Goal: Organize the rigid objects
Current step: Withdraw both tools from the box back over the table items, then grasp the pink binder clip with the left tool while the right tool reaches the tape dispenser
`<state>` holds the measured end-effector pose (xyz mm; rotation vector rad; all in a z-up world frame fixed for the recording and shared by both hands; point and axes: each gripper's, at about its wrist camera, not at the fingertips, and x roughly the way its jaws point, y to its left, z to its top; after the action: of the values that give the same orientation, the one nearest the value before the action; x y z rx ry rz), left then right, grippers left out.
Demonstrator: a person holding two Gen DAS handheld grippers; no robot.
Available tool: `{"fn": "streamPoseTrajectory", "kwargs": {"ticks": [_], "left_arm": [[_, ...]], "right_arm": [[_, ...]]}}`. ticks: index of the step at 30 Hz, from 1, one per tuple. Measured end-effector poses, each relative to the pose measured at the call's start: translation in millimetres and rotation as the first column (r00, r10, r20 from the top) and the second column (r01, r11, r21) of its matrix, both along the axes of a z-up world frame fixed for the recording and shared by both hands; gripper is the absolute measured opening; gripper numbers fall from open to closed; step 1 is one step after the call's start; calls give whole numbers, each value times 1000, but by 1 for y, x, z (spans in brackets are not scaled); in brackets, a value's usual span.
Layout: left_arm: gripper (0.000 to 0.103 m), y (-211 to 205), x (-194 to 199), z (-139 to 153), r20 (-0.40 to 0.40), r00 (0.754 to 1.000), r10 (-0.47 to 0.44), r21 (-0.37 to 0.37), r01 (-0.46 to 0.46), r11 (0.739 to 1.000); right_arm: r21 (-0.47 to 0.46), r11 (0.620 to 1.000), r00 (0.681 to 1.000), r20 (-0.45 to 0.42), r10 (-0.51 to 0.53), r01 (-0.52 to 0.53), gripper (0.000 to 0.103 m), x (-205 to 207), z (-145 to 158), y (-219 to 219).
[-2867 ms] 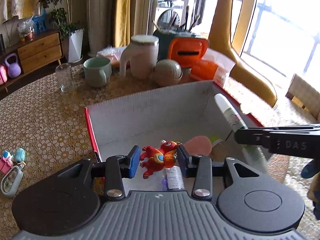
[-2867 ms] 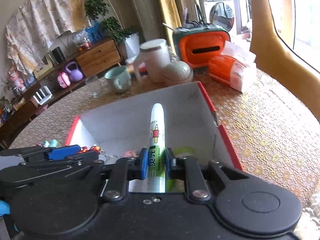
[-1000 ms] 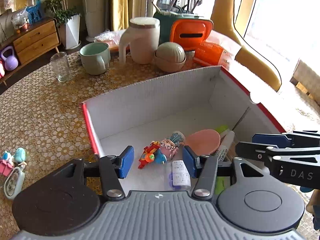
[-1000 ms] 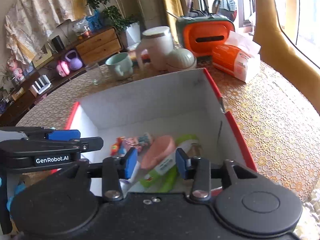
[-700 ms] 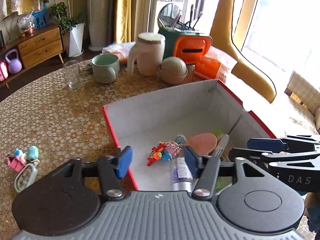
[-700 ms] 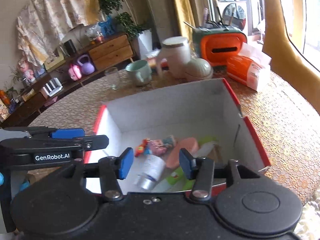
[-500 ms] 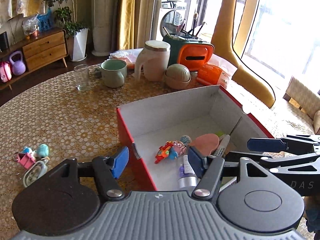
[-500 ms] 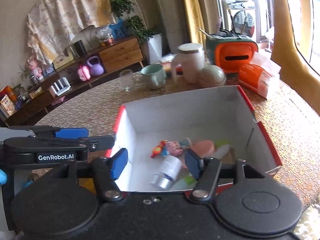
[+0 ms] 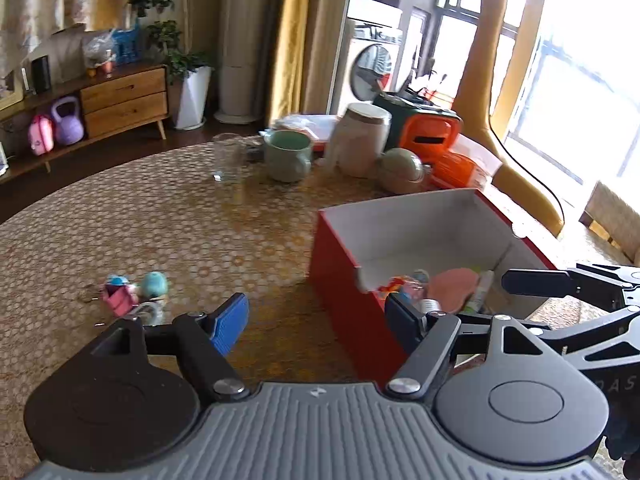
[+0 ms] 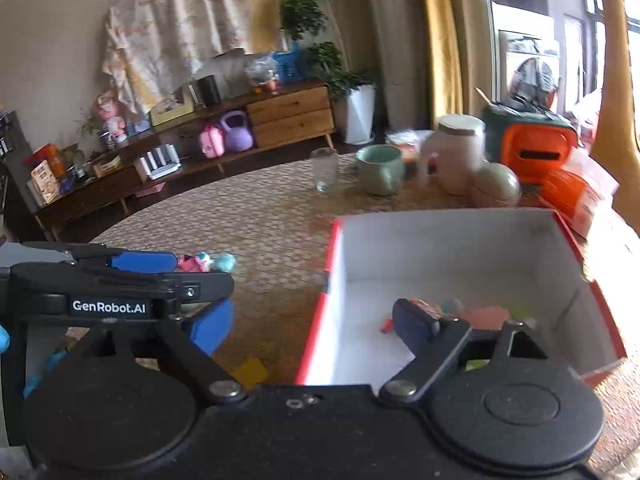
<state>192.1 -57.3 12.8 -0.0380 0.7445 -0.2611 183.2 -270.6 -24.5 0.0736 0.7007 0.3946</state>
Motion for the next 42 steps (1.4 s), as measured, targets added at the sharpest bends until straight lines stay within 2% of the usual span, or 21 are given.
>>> {"fn": "streamPoseTrajectory", "kwargs": {"ticks": [2, 13, 19, 21, 22, 30, 42], "left_arm": [[83, 12, -2, 0, 7, 1000, 20, 4, -20, 1000], [85, 81, 2, -6, 1, 991, 134, -40, -134, 990], [88, 107, 11, -15, 3, 981, 196, -32, -196, 980], [102, 114, 14, -19, 6, 976, 219, -26, -219, 975], [103, 117, 16, -21, 11, 972, 233, -22, -233, 972], [103, 144, 33, -43, 2, 955, 297, -29, -297, 954], [103, 164, 72, -95, -47, 931, 361, 1, -361, 932]], "right_arm": [[-1, 1000, 1000, 6, 22, -22, 89, 2, 0, 13], [-32, 992, 993, 4, 122, -122, 91, 13, -10, 77], [-62, 985, 987, 0, 162, -162, 91, 19, -18, 107], [-68, 983, 985, 1, 171, -171, 91, 22, -21, 115], [-70, 981, 984, -4, 180, -179, 91, 25, -23, 119], [-132, 963, 972, -11, 236, -235, 91, 37, -38, 151], [-185, 929, 947, -62, 315, -321, 91, 62, -70, 187]]}}
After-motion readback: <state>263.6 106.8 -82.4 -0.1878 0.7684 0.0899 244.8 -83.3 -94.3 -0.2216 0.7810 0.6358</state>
